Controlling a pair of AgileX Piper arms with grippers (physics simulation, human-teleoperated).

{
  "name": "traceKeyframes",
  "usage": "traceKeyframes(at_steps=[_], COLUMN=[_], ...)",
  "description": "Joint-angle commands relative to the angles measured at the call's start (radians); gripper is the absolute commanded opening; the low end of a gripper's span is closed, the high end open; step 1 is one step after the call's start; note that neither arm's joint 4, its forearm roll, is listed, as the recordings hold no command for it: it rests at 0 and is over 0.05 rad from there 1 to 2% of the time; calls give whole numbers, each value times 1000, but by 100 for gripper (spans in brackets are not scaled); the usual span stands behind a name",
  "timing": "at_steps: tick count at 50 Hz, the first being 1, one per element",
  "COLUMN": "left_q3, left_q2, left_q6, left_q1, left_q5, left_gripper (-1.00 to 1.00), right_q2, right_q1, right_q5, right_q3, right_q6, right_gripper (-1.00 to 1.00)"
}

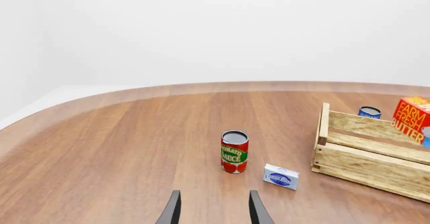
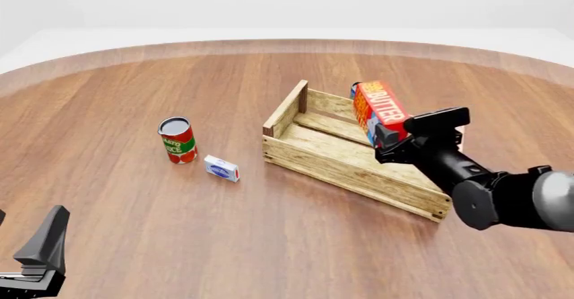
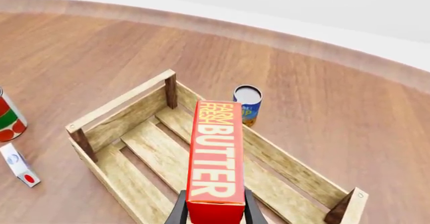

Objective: Pick up the butter and put it in the tray.

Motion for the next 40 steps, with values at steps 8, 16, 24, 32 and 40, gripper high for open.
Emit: traceKeyframes(at_steps=[8, 16, 24, 32, 40], left_q3=[0, 0, 0, 0, 0], left_q2=[0, 0, 0, 0, 0], left_q6=[0, 0, 0, 0, 0], left_q1=[0, 0, 0, 0, 0], left_q5=[0, 0, 0, 0, 0], left_gripper=[100, 100, 100, 100, 100], right_q2=[32, 46, 63, 80, 100], right_q1=[0, -2, -6, -8, -8], right_q5=[-22, -29, -36, -43, -49], right_q3=[-27, -30, -35, -40, -48], right_q6=[22, 27, 30, 33, 38], right_gripper=[-100, -100, -100, -100, -100])
